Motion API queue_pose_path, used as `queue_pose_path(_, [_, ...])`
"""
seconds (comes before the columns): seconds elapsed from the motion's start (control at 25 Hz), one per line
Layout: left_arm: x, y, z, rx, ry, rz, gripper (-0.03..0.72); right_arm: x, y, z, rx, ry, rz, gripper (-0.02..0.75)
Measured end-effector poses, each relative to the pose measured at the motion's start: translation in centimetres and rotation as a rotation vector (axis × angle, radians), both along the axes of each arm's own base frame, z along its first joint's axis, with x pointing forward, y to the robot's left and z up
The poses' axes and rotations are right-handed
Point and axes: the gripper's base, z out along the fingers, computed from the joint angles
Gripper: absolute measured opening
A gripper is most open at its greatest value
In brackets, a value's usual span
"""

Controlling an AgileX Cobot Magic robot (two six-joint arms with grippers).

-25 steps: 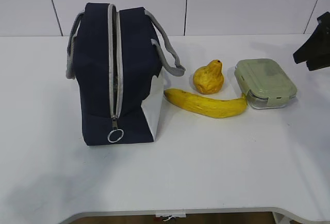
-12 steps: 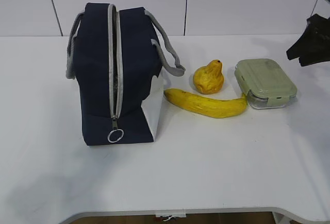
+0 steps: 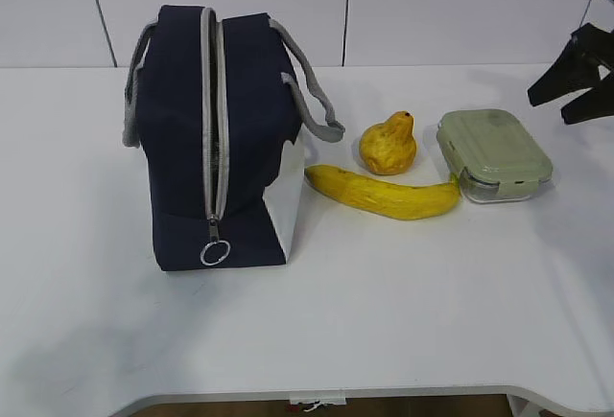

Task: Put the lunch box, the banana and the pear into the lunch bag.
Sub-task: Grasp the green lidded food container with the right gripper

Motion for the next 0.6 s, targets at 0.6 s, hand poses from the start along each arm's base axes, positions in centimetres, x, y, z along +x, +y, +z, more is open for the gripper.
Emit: queue_pose_path(0.6, [0.0,0.0,0.0,0.002,0.000,0.001,0.244,1.3,-0.4,-4.0,0.009,0.049,0.036,0.634])
